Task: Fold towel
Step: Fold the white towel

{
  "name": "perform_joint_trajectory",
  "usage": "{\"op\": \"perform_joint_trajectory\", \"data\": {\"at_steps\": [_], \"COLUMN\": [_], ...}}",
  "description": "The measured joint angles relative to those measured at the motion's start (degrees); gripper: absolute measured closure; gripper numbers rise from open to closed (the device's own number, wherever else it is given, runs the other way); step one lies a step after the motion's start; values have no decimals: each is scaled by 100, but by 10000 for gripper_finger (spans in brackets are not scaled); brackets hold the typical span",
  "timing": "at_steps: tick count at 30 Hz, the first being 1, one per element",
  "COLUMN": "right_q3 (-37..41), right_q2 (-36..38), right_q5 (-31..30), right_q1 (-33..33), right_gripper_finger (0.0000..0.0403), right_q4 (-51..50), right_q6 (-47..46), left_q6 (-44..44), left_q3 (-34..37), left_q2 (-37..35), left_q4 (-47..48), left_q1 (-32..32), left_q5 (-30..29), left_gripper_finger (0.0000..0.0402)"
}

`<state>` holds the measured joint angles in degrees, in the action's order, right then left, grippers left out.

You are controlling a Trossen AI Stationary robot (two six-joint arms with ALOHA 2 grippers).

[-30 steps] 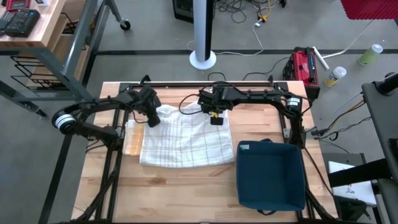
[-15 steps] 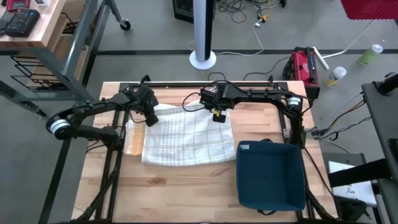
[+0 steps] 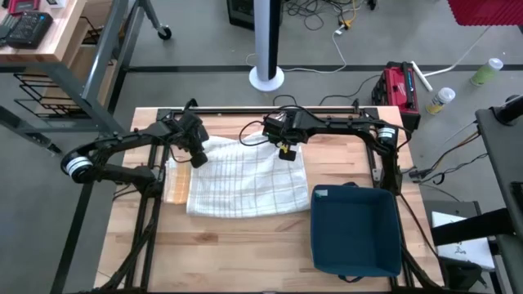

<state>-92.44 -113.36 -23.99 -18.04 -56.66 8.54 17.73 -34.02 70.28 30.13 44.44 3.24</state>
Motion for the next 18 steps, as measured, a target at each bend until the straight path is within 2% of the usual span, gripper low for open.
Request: {"op": "perform_joint_trajectory", "data": {"at_steps": [4, 6, 18], "right_q3": [0, 0, 0], "right_q2": [0, 0, 0], "right_q5": [10, 17, 42], "right_q1": [0, 0, 0], "right_gripper_finger": [403, 403, 403], "right_q4": [15, 14, 64], "right_q6": [0, 2, 52], "left_q6": [-19, -126, 61], "left_q3": [0, 0, 2], "left_q2": [0, 0, 18], "left_q4": [-5, -27, -343], "left_q1": [-4, -4, -2], "left_q5": [24, -175, -401], "left_gripper_finger": [400, 393, 291]}}
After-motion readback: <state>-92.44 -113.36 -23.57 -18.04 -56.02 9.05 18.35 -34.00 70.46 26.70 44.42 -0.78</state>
